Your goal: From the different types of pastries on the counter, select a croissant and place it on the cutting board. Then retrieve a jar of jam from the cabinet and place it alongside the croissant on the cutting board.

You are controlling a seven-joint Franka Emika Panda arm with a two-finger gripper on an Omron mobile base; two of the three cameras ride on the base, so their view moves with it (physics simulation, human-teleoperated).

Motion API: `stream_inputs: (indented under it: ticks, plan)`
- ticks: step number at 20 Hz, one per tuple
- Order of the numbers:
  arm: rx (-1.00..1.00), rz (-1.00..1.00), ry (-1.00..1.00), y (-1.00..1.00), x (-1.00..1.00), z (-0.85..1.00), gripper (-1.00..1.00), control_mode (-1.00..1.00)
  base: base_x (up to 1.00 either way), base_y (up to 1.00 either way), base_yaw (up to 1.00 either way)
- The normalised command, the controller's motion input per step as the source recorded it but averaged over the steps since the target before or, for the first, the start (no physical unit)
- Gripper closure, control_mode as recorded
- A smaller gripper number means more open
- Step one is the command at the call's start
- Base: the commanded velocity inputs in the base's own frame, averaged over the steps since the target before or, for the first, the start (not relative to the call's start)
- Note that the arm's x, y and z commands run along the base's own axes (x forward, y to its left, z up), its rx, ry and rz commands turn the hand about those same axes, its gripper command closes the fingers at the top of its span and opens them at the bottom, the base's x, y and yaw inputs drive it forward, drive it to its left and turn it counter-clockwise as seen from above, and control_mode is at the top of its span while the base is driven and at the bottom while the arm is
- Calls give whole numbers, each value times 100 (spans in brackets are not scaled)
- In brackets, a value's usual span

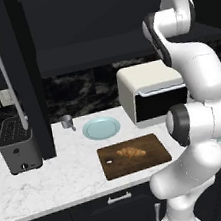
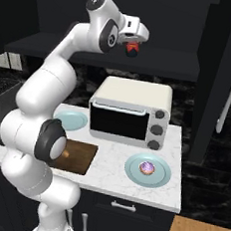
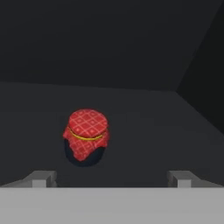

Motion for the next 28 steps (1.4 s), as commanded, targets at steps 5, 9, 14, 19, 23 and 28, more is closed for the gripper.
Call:
stream_inputs:
  ticks: [5, 9, 14, 19, 23, 28]
  plan:
    - [4, -9, 8, -12, 0, -25, -100, -100, 0, 0, 0]
    - [2, -8, 4, 0, 2, -11, -100, -100, 0, 0, 0]
    - [1, -7, 2, 6, 18, -9, -100, -100, 0, 0, 0]
    - [4, -4, 0, 13, 36, -11, -100, -100, 0, 0, 0]
    - [7, -1, 0, 7, 41, -9, -100, -100, 0, 0, 0]
    - [9, 0, 0, 0, 42, -4, -100, -100, 0, 0, 0]
